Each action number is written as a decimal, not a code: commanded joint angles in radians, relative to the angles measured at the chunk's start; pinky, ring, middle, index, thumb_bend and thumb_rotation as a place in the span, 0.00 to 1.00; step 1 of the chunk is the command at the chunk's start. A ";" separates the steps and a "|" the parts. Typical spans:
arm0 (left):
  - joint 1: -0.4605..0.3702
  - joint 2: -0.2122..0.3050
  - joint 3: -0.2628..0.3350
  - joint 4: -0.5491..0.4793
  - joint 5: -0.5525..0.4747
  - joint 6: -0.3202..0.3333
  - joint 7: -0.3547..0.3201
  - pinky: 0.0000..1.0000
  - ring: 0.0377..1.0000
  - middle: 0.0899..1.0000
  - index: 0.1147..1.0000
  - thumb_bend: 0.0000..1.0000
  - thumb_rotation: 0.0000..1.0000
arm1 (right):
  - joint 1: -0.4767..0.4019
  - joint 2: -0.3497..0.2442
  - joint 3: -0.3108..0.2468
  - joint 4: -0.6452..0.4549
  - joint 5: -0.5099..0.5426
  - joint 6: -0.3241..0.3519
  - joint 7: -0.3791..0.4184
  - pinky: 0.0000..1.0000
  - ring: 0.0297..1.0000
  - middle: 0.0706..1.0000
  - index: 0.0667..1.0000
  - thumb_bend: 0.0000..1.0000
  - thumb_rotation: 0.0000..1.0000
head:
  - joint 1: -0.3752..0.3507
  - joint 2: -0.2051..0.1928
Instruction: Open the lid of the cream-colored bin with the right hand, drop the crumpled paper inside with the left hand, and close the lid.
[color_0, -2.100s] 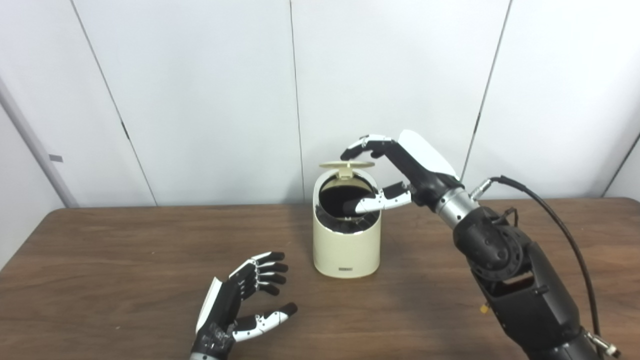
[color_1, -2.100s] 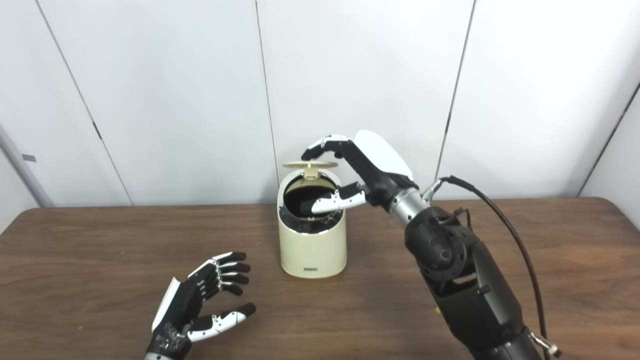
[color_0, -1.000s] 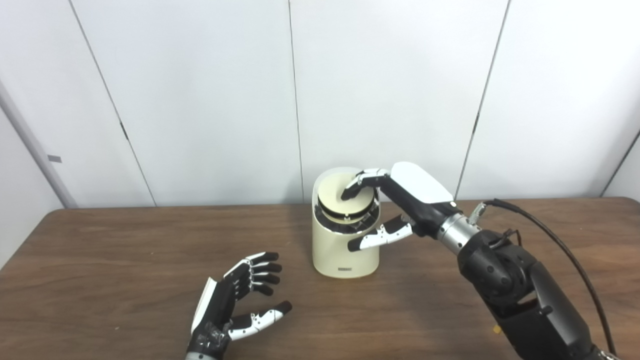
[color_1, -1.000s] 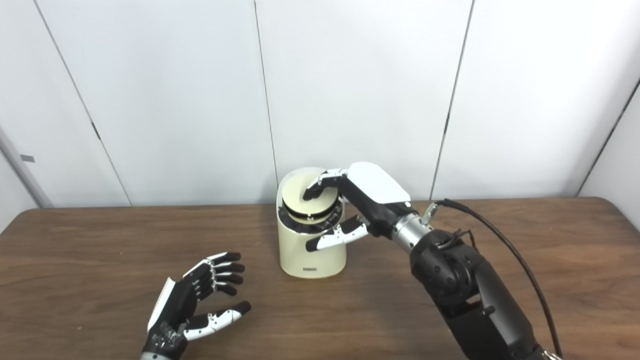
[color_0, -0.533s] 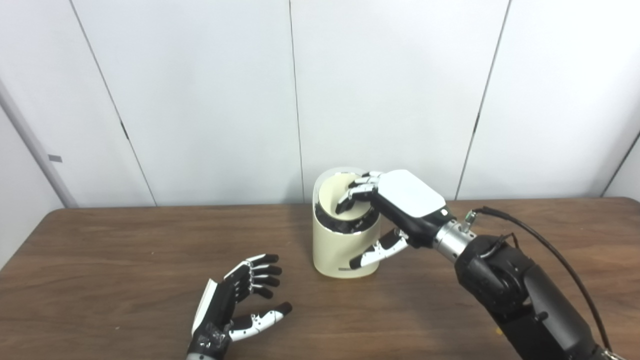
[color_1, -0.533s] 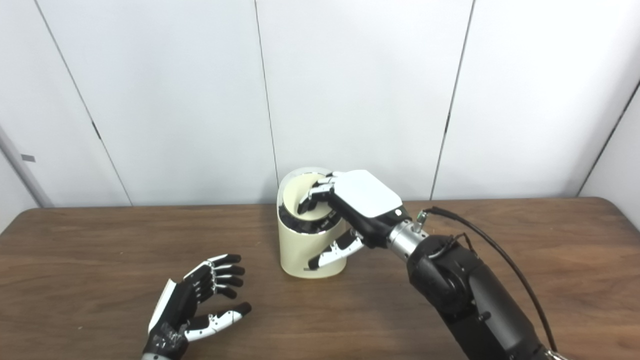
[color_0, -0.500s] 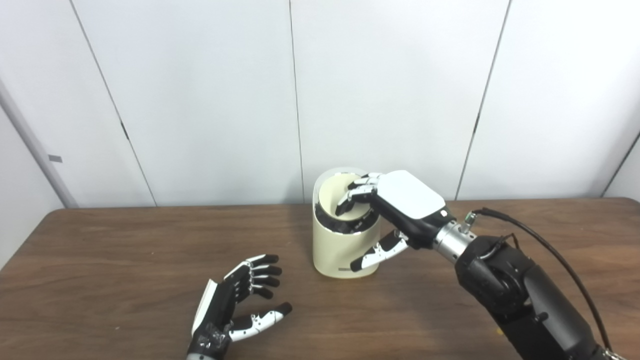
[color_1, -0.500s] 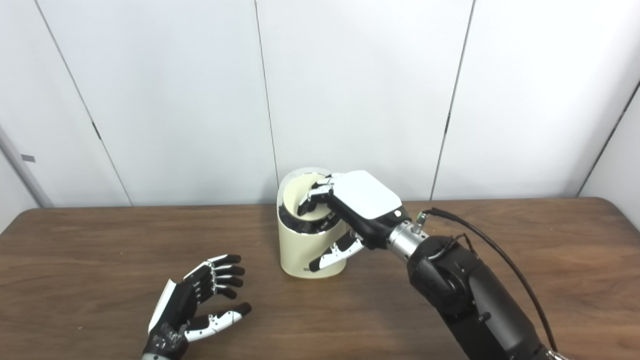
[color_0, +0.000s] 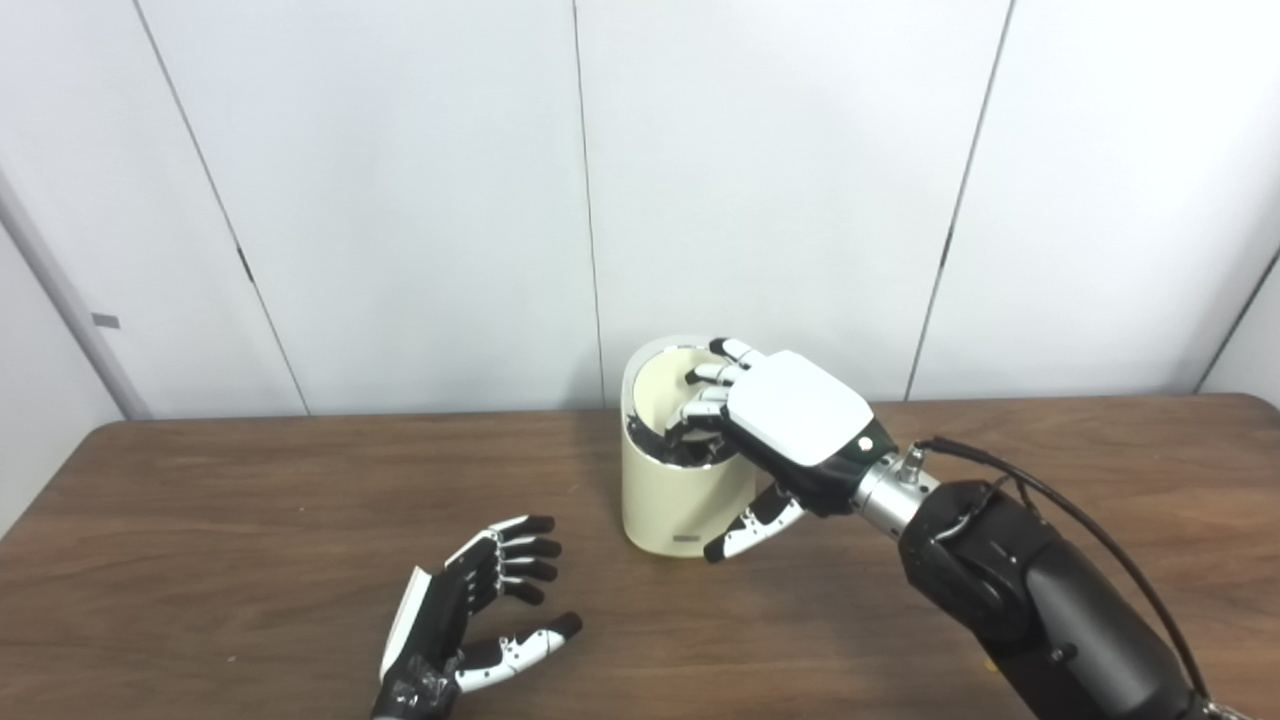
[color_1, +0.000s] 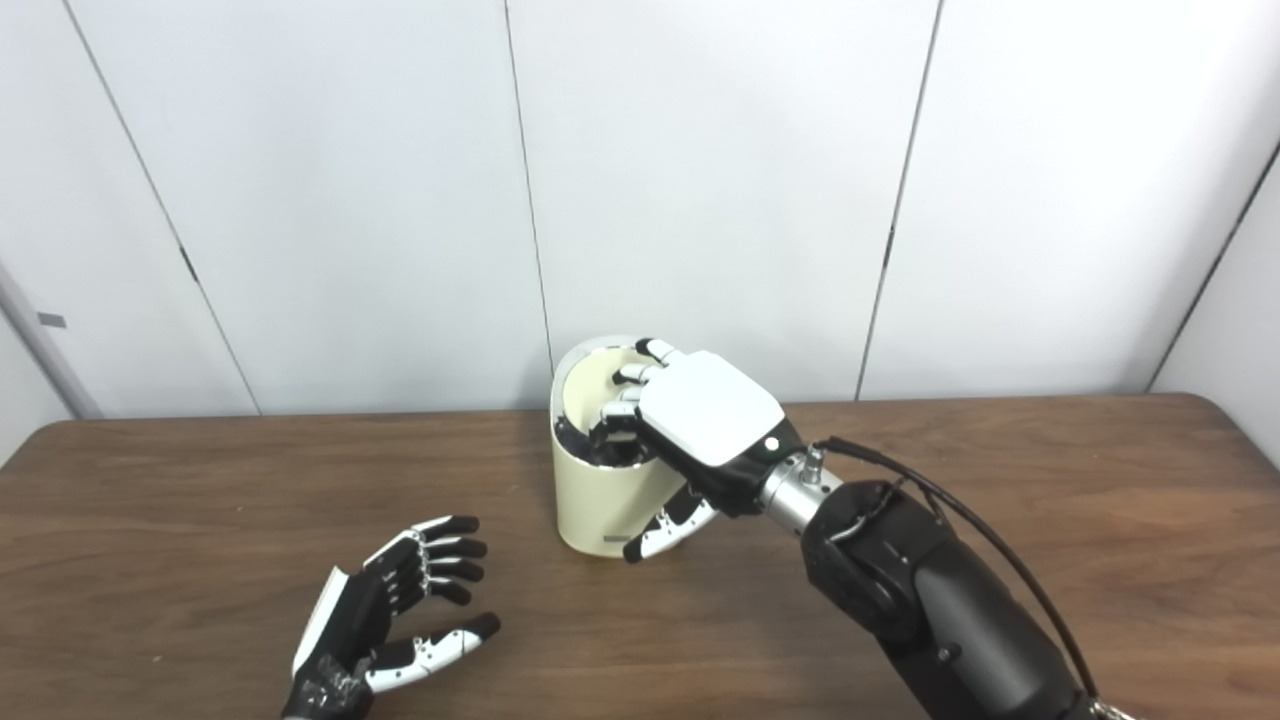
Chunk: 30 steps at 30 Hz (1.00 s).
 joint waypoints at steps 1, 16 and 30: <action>-0.006 0.000 0.005 -0.034 -0.003 -0.008 0.010 0.58 0.64 0.68 0.73 0.67 0.00 | 0.006 -0.015 0.004 0.021 -0.031 0.043 0.070 0.96 0.87 0.68 0.67 0.72 0.48 | 0.000 0.001; -0.007 0.003 0.006 -0.046 0.003 0.011 0.009 0.56 0.63 0.67 0.73 0.67 0.00 | 0.020 0.057 -0.132 -0.038 0.202 0.219 0.186 0.96 0.88 0.73 0.70 0.67 0.52 | -0.004 -0.001; -0.011 0.008 0.004 -0.052 -0.004 0.017 0.003 0.56 0.63 0.68 0.73 0.66 0.00 | 0.033 0.086 -0.271 -0.063 0.327 0.169 -0.004 0.78 0.84 0.81 0.81 0.66 0.45 | -0.005 0.002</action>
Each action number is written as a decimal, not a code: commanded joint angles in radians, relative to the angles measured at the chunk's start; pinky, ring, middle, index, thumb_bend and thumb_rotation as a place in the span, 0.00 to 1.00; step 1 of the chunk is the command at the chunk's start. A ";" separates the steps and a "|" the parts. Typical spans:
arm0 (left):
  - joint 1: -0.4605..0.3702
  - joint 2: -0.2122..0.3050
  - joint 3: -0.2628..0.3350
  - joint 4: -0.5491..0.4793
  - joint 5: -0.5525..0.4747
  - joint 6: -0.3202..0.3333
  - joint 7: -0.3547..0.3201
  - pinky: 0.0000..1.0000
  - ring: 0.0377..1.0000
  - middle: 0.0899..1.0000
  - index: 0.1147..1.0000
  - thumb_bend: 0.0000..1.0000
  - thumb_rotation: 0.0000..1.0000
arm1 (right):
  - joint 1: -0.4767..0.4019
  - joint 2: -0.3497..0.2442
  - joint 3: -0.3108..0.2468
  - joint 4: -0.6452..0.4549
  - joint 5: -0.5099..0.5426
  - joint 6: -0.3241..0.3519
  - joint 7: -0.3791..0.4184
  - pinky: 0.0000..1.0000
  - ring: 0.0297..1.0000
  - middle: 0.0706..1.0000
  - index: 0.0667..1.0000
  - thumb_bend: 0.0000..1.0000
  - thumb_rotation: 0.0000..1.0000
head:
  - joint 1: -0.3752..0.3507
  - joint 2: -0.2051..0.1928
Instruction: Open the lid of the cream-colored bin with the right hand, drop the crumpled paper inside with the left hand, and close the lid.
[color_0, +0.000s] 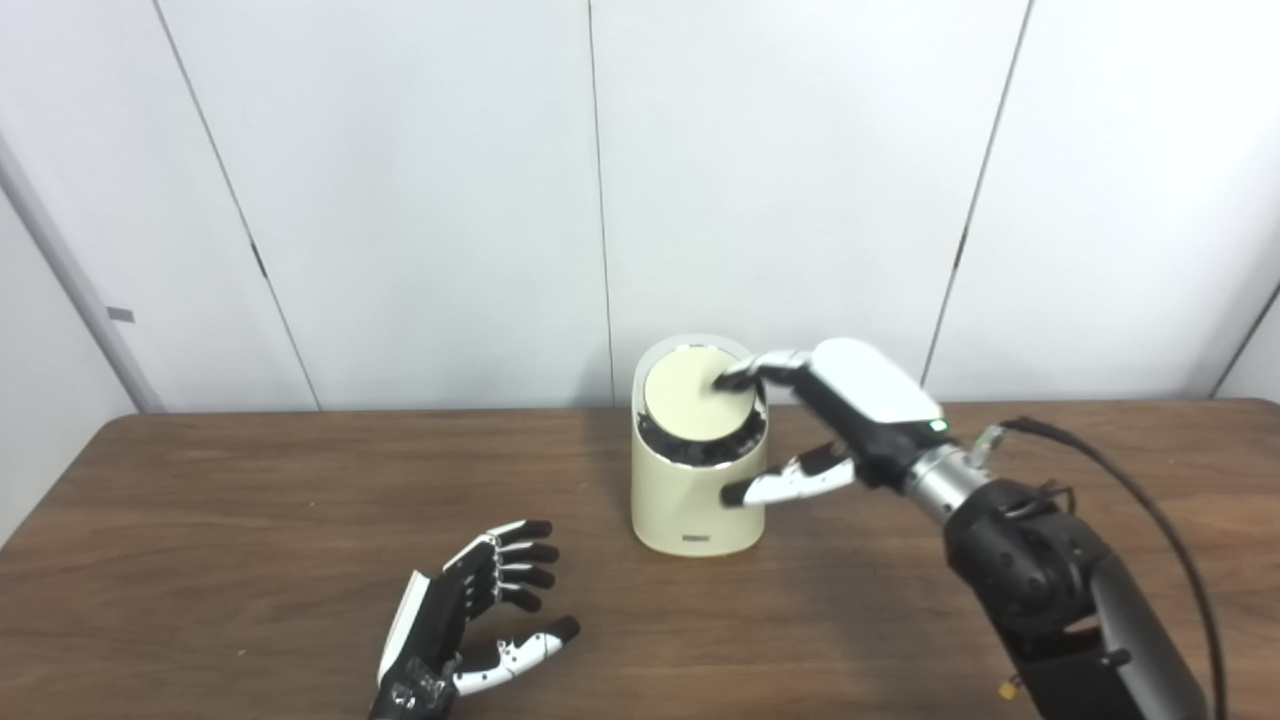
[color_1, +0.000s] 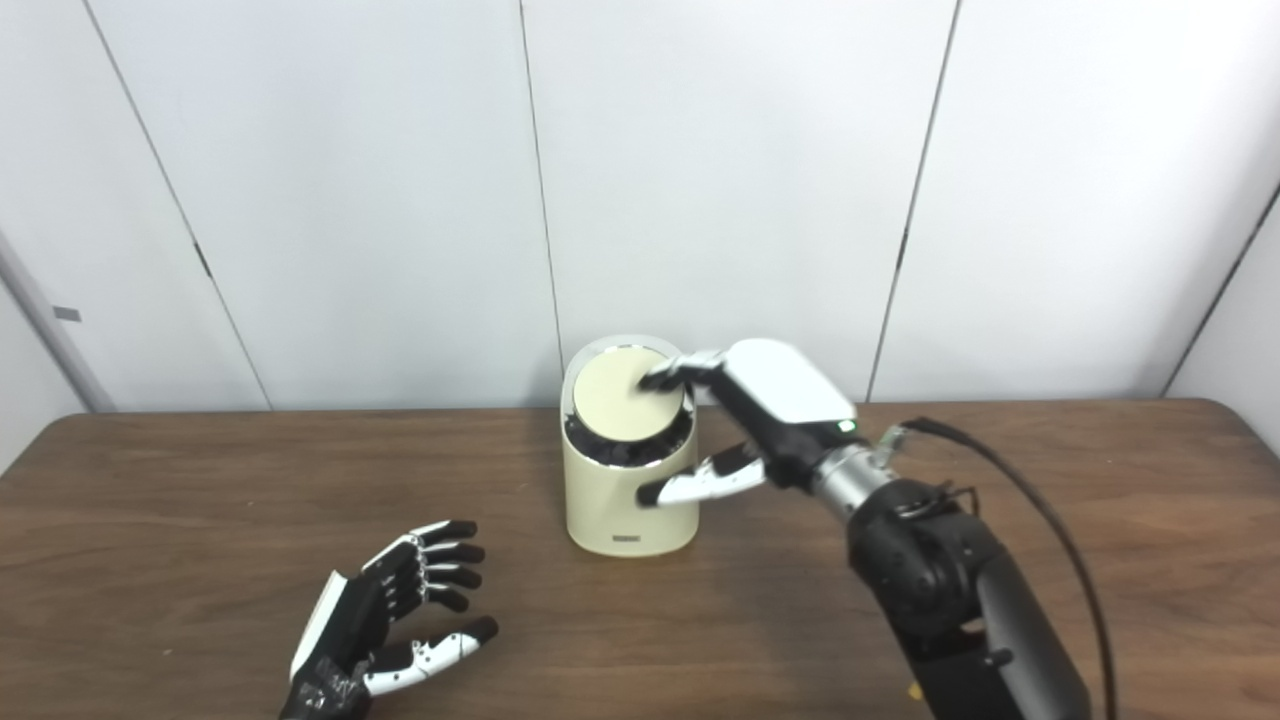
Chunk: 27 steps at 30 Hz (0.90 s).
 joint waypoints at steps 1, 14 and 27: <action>-0.018 0.004 0.003 -0.038 -0.004 -0.016 0.005 0.56 0.63 0.68 0.73 0.66 0.00 | -0.033 0.010 -0.031 -0.020 0.024 -0.026 -0.083 0.76 0.83 0.83 0.82 0.66 0.42 | 0.001 0.000; -0.027 0.014 0.004 -0.032 -0.002 -0.028 0.001 0.56 0.63 0.67 0.73 0.66 0.00 | 0.132 0.046 -0.163 0.033 0.259 -0.091 -0.246 0.76 0.92 0.99 0.94 0.78 0.31 | 0.001 0.002; -0.034 0.028 0.008 -0.049 0.002 -0.009 -0.001 0.56 0.63 0.68 0.74 0.66 0.02 | 0.304 0.071 -0.180 0.045 0.407 -0.167 -0.271 0.75 0.86 0.93 0.94 0.84 0.33 | -0.011 0.001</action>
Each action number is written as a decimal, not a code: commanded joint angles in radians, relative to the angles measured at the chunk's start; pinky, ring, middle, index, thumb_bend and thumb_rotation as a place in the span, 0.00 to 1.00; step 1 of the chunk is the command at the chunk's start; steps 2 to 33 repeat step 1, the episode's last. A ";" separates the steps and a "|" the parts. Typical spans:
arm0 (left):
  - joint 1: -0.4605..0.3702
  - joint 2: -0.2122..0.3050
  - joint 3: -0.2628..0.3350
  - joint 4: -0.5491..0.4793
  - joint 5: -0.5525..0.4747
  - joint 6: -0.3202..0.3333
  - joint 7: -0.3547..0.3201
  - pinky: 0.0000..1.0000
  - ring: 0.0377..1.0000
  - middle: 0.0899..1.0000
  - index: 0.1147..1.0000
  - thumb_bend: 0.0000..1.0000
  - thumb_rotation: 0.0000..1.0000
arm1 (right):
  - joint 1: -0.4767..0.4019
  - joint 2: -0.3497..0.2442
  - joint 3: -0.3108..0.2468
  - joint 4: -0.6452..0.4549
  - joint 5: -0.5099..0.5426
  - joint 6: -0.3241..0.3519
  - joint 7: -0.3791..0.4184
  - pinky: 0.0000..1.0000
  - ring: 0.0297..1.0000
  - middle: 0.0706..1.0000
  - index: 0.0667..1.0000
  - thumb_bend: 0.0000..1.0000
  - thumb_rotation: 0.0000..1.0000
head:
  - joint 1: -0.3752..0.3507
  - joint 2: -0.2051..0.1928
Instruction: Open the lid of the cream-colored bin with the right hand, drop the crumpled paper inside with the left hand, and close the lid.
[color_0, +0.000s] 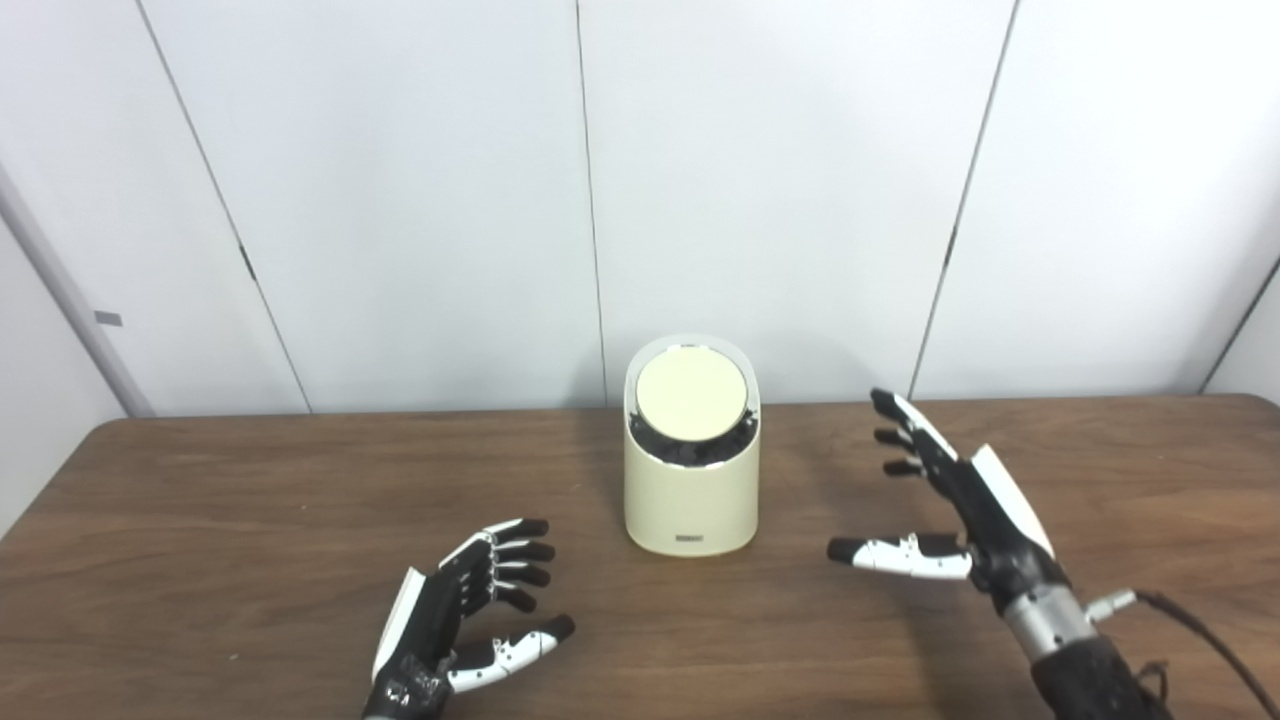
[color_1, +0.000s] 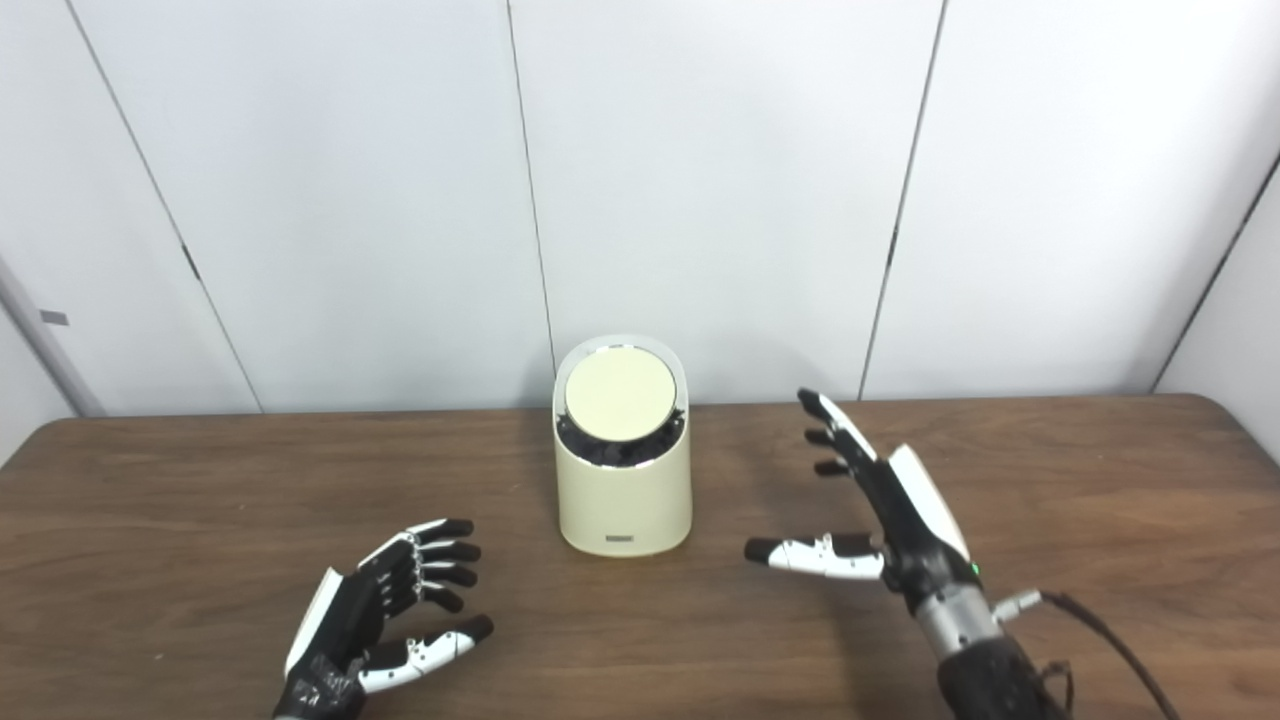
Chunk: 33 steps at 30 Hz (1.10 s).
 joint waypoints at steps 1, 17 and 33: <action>-0.030 0.008 0.006 -0.047 -0.003 -0.011 0.003 0.56 0.64 0.68 0.74 0.66 0.02 | -0.011 0.003 -0.009 -0.019 0.034 -0.095 -0.036 0.74 0.86 0.93 0.94 0.83 0.33 | -0.002 0.001; -0.030 0.008 0.006 -0.047 -0.003 -0.011 0.003 0.56 0.64 0.68 0.74 0.66 0.02 | -0.011 0.003 -0.009 -0.019 0.034 -0.095 -0.036 0.74 0.86 0.93 0.94 0.83 0.33 | -0.002 0.001; -0.030 0.008 0.006 -0.047 -0.003 -0.011 0.003 0.56 0.64 0.68 0.74 0.66 0.02 | -0.011 0.003 -0.009 -0.019 0.034 -0.095 -0.036 0.74 0.86 0.93 0.94 0.83 0.33 | -0.002 0.001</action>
